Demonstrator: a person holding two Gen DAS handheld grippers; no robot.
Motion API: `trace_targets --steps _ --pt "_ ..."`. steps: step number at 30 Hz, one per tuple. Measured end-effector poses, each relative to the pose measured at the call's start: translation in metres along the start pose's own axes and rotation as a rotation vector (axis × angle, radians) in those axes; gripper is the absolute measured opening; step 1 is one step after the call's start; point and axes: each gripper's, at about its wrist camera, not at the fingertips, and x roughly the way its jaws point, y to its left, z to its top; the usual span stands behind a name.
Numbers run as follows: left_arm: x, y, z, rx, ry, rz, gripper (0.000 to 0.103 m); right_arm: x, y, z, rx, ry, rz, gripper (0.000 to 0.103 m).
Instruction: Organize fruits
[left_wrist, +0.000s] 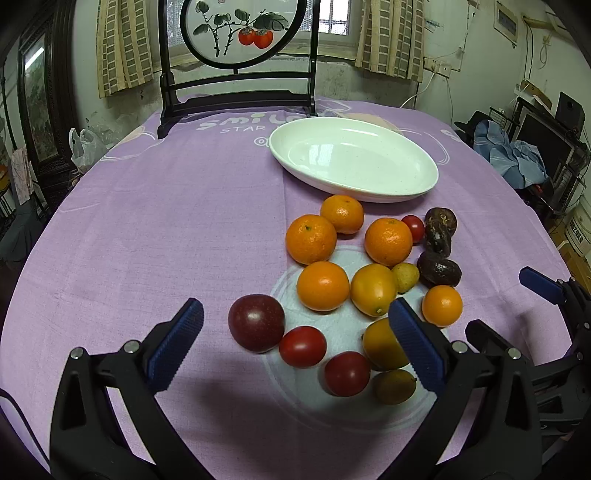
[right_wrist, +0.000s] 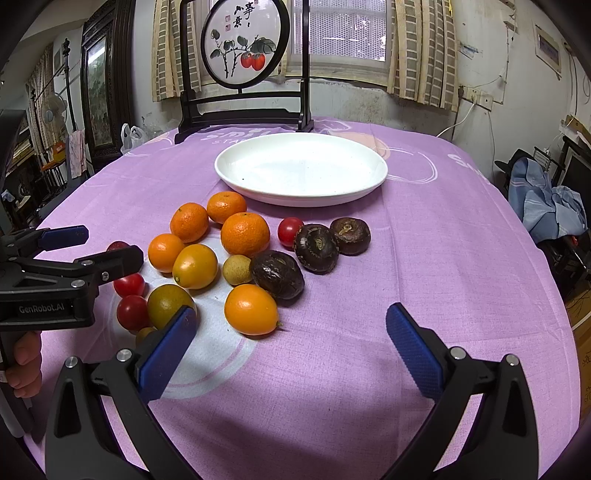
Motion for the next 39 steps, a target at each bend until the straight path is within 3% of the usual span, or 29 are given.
trace_targets --steps 33,39 --pt "0.0 0.0 -0.001 0.0 0.001 0.001 0.101 0.002 0.001 -0.002 0.0 0.005 -0.002 0.102" --pt "0.002 0.004 0.0 -0.011 0.002 0.005 0.101 0.012 -0.006 -0.006 0.029 0.043 0.032 0.102"
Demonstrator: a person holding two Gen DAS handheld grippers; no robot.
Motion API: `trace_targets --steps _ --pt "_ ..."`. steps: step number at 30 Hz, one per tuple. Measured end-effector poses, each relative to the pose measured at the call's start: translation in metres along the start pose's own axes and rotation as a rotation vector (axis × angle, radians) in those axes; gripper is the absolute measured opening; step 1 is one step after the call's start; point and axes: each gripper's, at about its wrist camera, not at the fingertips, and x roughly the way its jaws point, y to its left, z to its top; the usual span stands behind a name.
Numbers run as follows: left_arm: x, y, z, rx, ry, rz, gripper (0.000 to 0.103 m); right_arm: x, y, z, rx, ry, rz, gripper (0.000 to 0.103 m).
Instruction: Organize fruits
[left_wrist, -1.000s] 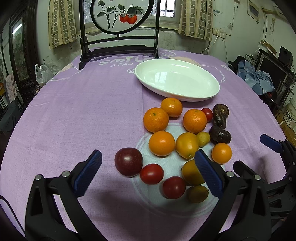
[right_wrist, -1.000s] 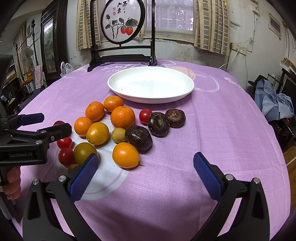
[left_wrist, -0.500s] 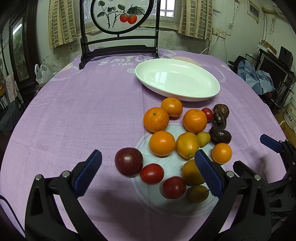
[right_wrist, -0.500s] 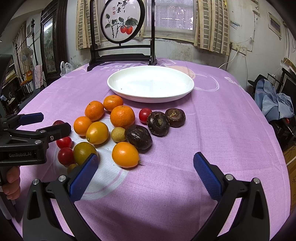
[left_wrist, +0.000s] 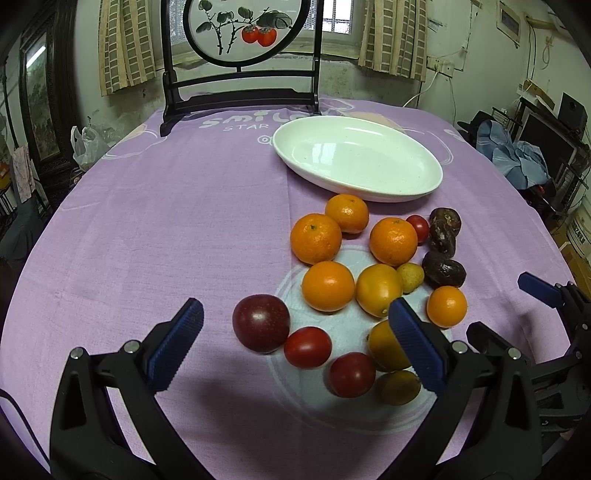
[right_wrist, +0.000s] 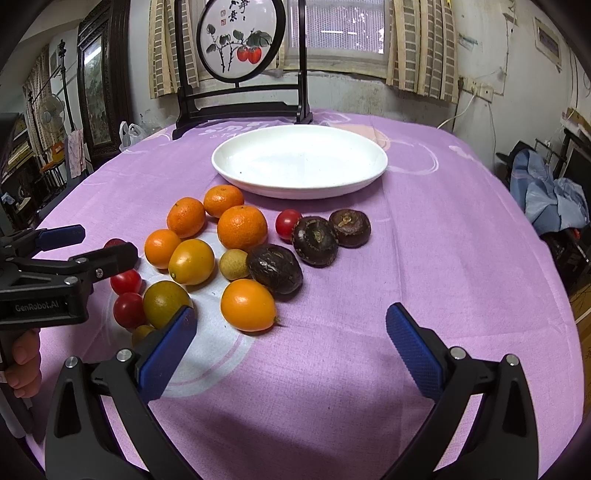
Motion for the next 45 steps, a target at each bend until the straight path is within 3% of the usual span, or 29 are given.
trace_targets --steps 5,7,10,12,13,14,16,18,20,21,29,37,39,41,43,45 --pt "0.005 0.015 0.005 -0.035 0.009 0.009 0.101 0.001 0.0 0.0 0.012 0.033 0.0 0.102" --pt "0.007 0.021 0.007 -0.052 0.02 0.001 0.101 0.004 0.008 -0.001 -0.02 0.068 0.026 0.102" --pt "0.005 0.028 0.007 -0.061 0.016 0.003 0.101 0.012 0.022 -0.001 -0.087 0.122 0.0 0.102" --pt "0.003 0.033 0.007 -0.063 0.007 0.019 0.101 0.022 0.026 -0.001 -0.107 0.167 -0.004 0.092" --pt "0.002 0.037 0.007 -0.064 0.004 0.026 0.101 0.027 0.026 0.0 -0.109 0.194 0.001 0.079" --pt "0.001 0.041 0.006 -0.067 0.004 0.029 0.101 0.03 0.024 0.001 -0.1 0.203 0.014 0.077" --pt "-0.002 0.048 0.004 -0.073 0.01 0.023 0.101 0.033 0.022 0.006 -0.103 0.208 0.017 0.071" --pt "-0.004 0.053 0.002 -0.066 0.02 0.017 0.101 0.035 0.021 0.011 -0.103 0.207 0.025 0.059" --pt "-0.005 0.058 -0.002 -0.054 0.037 0.014 0.101 0.037 0.022 0.016 -0.115 0.204 0.04 0.04" --pt "-0.005 0.06 -0.004 -0.048 0.044 0.015 0.101 0.037 0.022 0.017 -0.115 0.199 0.049 0.037" --pt "0.008 0.048 -0.016 0.008 0.138 -0.028 0.101 0.023 0.018 0.015 -0.084 0.161 0.125 0.037" --pt "0.017 0.051 0.0 -0.068 0.159 -0.07 0.101 0.016 0.023 0.011 -0.087 0.144 0.17 0.037" --pt "0.024 0.048 0.005 -0.057 0.176 -0.078 0.095 0.014 0.024 0.012 -0.089 0.138 0.178 0.037" --pt "0.034 0.045 0.007 -0.06 0.215 -0.107 0.069 0.012 0.025 0.011 -0.092 0.131 0.187 0.037" --pt "0.04 0.046 0.007 -0.099 0.222 -0.147 0.064 0.012 0.025 0.011 -0.093 0.129 0.193 0.037" --pt "0.041 0.044 0.007 -0.105 0.217 -0.167 0.051 0.012 0.024 0.011 -0.089 0.129 0.198 0.037"
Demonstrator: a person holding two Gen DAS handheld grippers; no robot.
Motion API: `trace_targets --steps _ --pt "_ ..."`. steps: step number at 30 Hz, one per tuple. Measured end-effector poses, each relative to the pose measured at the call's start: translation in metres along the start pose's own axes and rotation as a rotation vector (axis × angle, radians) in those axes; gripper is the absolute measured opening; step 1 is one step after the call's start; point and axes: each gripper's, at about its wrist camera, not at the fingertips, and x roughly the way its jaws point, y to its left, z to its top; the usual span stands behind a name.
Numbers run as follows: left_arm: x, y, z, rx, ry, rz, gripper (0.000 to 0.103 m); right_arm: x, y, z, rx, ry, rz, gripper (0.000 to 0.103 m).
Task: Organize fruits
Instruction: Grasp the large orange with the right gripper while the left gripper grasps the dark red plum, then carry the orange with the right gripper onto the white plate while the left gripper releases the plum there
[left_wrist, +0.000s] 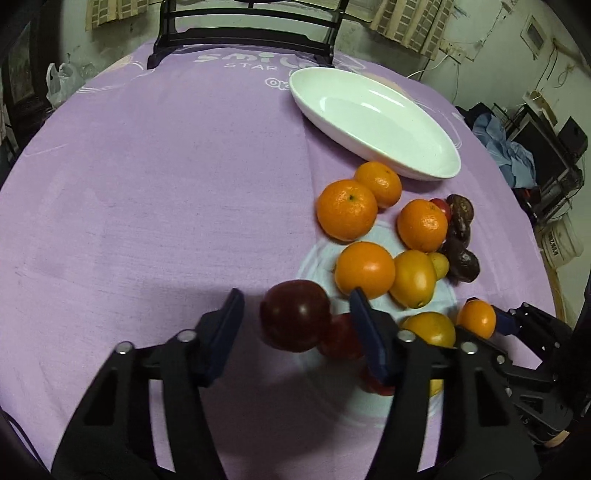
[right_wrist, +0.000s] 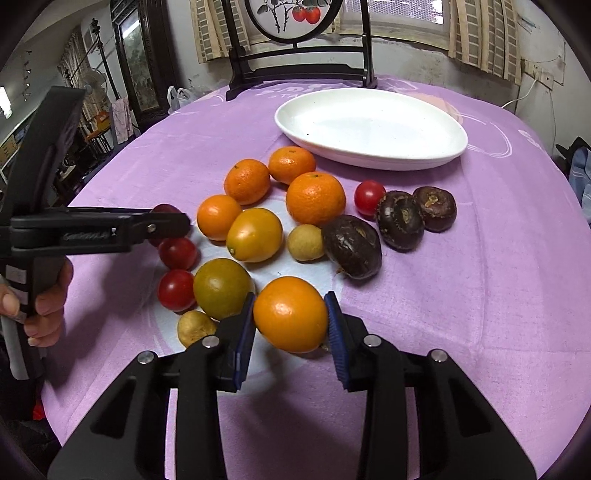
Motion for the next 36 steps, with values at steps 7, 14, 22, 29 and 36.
trace_targets --steps 7,14,22,29,36 --pt "-0.006 -0.003 -0.007 0.019 -0.032 0.009 0.037 -0.003 -0.002 0.002 0.015 -0.011 0.019 0.037" --pt "-0.024 -0.013 0.004 0.067 -0.035 -0.02 0.037 -0.028 -0.006 0.015 0.033 -0.111 0.0 0.037" --pt "-0.038 -0.047 0.05 0.132 -0.088 -0.017 0.037 -0.045 -0.017 0.053 -0.046 -0.181 -0.102 0.037" --pt "0.004 -0.083 0.127 0.094 -0.124 -0.011 0.037 0.005 -0.046 0.107 -0.045 -0.147 -0.16 0.037" --pt "0.064 -0.08 0.156 0.009 -0.074 0.027 0.038 0.067 -0.074 0.132 0.0 -0.034 -0.216 0.037"
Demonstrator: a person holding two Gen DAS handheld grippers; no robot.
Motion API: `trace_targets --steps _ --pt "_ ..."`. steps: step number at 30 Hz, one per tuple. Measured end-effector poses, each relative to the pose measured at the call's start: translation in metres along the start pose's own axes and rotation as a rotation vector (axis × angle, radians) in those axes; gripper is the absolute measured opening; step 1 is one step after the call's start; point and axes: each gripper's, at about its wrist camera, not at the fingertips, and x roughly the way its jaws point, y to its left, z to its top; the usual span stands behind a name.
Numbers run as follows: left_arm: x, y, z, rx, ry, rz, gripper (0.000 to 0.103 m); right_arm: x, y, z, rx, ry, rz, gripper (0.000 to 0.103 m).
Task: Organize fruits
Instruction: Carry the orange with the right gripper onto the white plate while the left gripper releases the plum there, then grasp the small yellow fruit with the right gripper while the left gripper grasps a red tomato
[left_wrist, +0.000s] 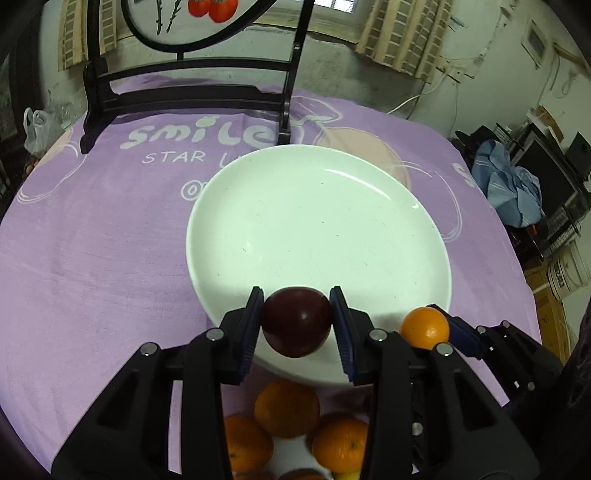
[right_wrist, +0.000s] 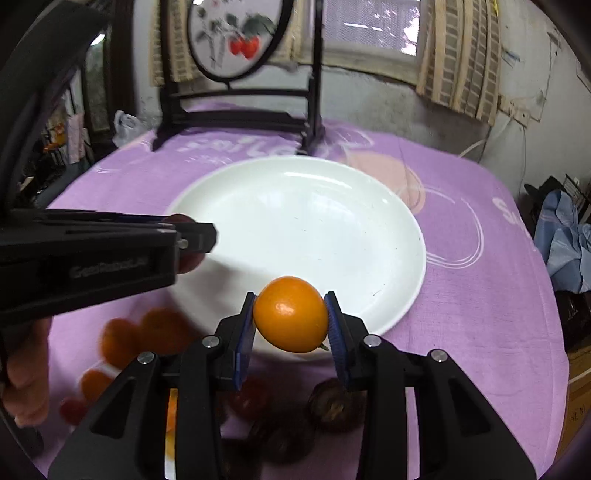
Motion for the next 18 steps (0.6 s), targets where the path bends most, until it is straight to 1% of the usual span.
trace_targets --steps 1,3,4,5,6,7,9,12,13,14,17,18 --pt "0.002 0.001 0.0 -0.013 0.002 -0.002 0.039 0.003 -0.001 -0.001 0.007 0.009 -0.008 0.037" --pt "0.003 0.005 0.0 -0.04 -0.003 -0.019 0.055 0.009 -0.004 -0.002 0.022 0.025 -0.002 0.04" --pt "-0.001 0.006 0.0 -0.043 -0.024 -0.008 0.064 0.009 -0.006 -0.003 0.031 0.021 0.007 0.042" --pt "-0.005 0.006 0.0 -0.039 -0.041 0.001 0.067 0.006 -0.008 -0.005 0.039 0.013 0.007 0.044" --pt "-0.011 0.006 -0.002 -0.033 -0.053 0.002 0.068 0.002 -0.01 -0.007 0.046 0.004 0.008 0.046" --pt "-0.017 0.005 -0.005 -0.025 -0.065 -0.004 0.069 -0.002 -0.012 -0.009 0.053 -0.007 0.009 0.05" --pt "-0.029 0.006 -0.01 -0.017 -0.073 -0.001 0.073 -0.013 -0.017 -0.014 0.076 -0.02 0.011 0.052" --pt "-0.049 0.007 -0.024 0.02 -0.088 0.019 0.08 -0.034 -0.018 -0.029 0.086 -0.028 0.053 0.053" --pt "-0.058 0.009 -0.032 0.045 -0.096 0.034 0.086 -0.043 -0.015 -0.036 0.072 -0.027 0.057 0.055" --pt "-0.065 0.01 -0.038 0.06 -0.102 0.048 0.088 -0.049 -0.013 -0.042 0.06 -0.026 0.062 0.055" --pt "-0.087 0.019 -0.066 0.099 -0.136 0.088 0.092 -0.074 0.006 -0.069 -0.013 -0.021 0.083 0.055" --pt "-0.091 0.022 -0.072 0.104 -0.139 0.1 0.092 -0.084 0.015 -0.08 -0.044 -0.017 0.104 0.055"
